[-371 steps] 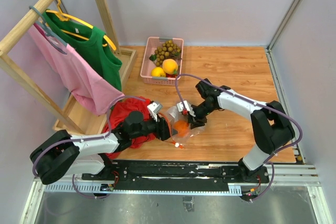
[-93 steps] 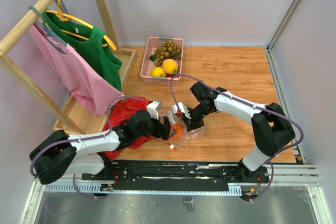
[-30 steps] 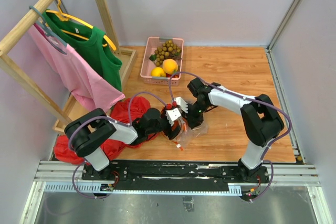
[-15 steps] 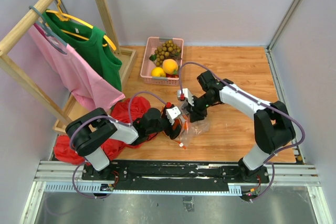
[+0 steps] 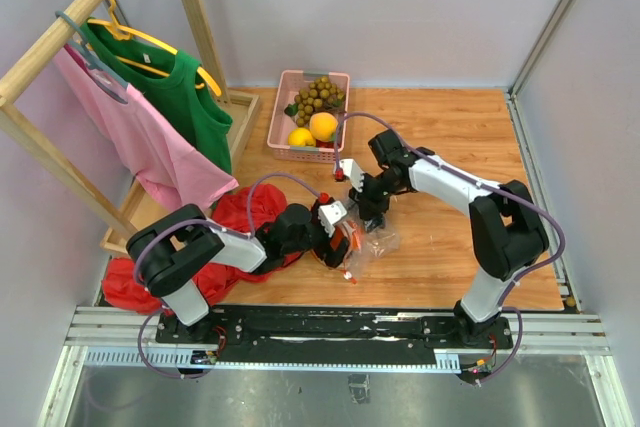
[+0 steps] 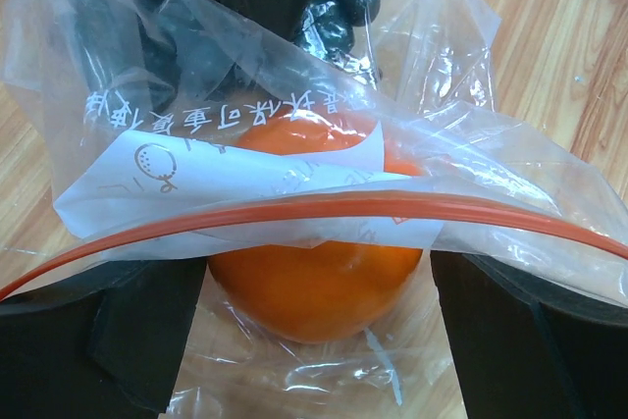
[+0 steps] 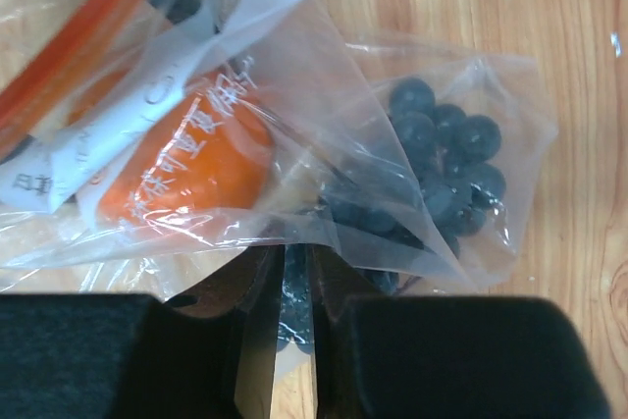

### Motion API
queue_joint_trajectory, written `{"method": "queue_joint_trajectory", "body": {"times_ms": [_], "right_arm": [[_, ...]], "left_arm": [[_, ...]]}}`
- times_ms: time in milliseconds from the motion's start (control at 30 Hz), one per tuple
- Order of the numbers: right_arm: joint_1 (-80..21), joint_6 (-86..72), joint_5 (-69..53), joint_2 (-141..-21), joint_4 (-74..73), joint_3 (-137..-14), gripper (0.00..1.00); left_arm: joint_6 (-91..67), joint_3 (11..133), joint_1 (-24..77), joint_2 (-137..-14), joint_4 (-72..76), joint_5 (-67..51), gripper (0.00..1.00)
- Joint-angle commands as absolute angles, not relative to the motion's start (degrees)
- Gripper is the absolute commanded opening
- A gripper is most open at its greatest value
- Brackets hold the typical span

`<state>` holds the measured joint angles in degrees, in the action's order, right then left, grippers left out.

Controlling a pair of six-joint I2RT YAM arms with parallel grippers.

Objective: Open the zip-top bag and remove the fake food
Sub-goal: Pick up the fake fruit from the zipper food storage bag.

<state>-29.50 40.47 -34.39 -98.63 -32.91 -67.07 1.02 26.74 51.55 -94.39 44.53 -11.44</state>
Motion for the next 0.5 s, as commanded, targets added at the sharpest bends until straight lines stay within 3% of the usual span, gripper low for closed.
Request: {"method": "queue_joint_trajectory", "body": {"times_ms": [0, 467], "right_arm": [[-30.2, 37.6, -30.3, -99.8, -31.3, -67.7, 0.16], [-36.0, 41.3, -38.7, -98.9, -34.8, -63.8, 0.12]], "left_arm": [[-0.1, 28.7, 52.0, -95.4, 42.6, -10.9, 0.99], [-1.5, 32.6, 52.0, -97.8, 38.8, -8.4, 0.99]]}}
